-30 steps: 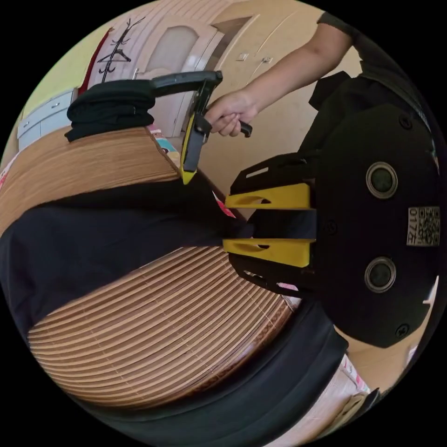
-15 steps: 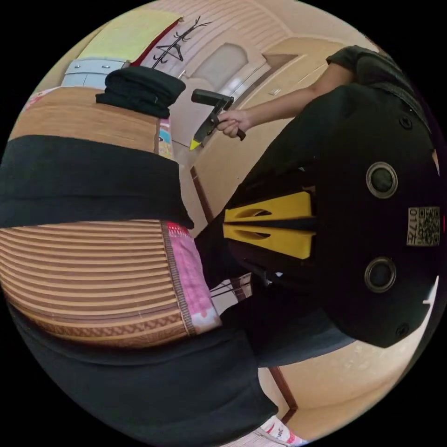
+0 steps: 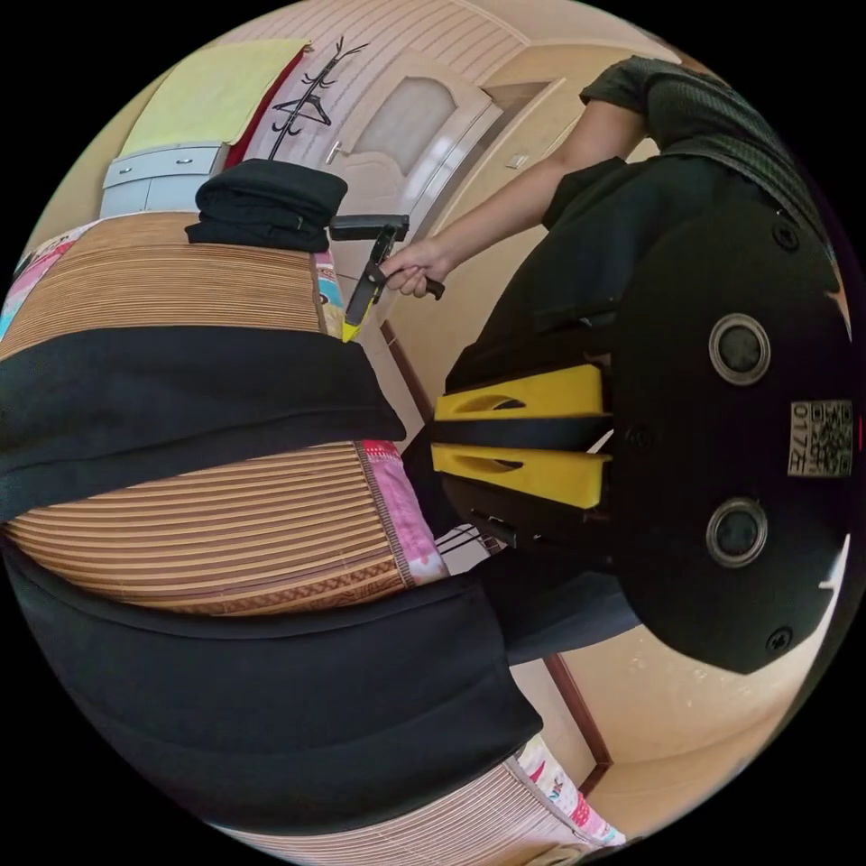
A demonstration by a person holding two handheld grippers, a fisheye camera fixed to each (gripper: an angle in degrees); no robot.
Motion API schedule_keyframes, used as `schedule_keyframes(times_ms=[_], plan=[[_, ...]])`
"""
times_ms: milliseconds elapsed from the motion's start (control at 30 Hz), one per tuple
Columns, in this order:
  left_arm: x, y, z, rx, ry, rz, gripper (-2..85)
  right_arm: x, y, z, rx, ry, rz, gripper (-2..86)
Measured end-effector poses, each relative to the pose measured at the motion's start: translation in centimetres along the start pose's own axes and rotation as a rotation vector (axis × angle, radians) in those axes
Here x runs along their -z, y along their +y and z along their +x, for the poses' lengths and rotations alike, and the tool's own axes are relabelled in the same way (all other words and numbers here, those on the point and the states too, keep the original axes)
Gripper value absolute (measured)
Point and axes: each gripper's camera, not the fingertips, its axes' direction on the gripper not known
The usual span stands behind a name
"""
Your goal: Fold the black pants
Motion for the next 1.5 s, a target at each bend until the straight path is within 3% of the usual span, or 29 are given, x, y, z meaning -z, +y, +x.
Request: schedule_keyframes(times_ms=[133,200,267,400,533,667,767,867,1067,1233,1300,1367,1500], plan=[[-0.6,0.5,0.8,0.003,0.051,0.030,6.3,1.6,2.7,-1.7,0.135,-0.058,0.017,1.7],[-0.8,0.7,1.6,0.012,0.102,0.043,7.0,3.3,4.5,-4.3,0.285,-0.187,0.045,1.2],[-0.3,0.9,4.1,-0.022,0.101,0.064,7.6,4.1,5.3,-6.4,0.333,-0.143,0.070,1.3],[0.4,1.0,8.0,-0.142,-0.014,0.088,7.6,3.0,3.3,-5.3,0.137,0.182,0.068,4.5],[-0.3,0.8,9.4,-0.204,-0.058,0.023,7.8,0.2,0.5,-1.5,0.044,0.056,0.002,9.1],[0.4,2.0,10.0,-0.235,-0.118,0.036,7.8,-2.4,-0.2,-1.4,0.074,0.244,-0.031,9.2],[1.0,3.2,9.8,-0.232,-0.108,0.061,7.8,-2.4,-0.1,-0.1,0.032,0.184,-0.033,6.3],[1.2,4.0,9.7,-0.229,-0.092,0.064,7.8,-1.5,0.8,1.1,0.031,-0.018,-0.061,3.5],[2.1,4.3,11.4,-0.226,-0.013,0.123,12.9,3.0,4.2,-7.5,0.413,-0.304,0.007,2.8],[2.4,2.8,14.0,-0.232,-0.060,0.149,16.4,1.4,3.3,-15.9,0.667,-0.274,-0.132,2.9],[2.1,2.1,14.6,-0.236,-0.138,0.132,14.2,-0.5,2.6,-19.0,0.762,-0.251,-0.218,3.1],[1.3,1.5,14.8,-0.238,-0.261,0.095,5.5,-1.7,1.9,-20.2,0.808,-0.247,-0.293,3.4],[0.7,1.5,13.6,-0.274,-0.250,0.067,1.6,-3.3,-1.5,-19.4,0.840,-0.160,-0.538,4.8]])
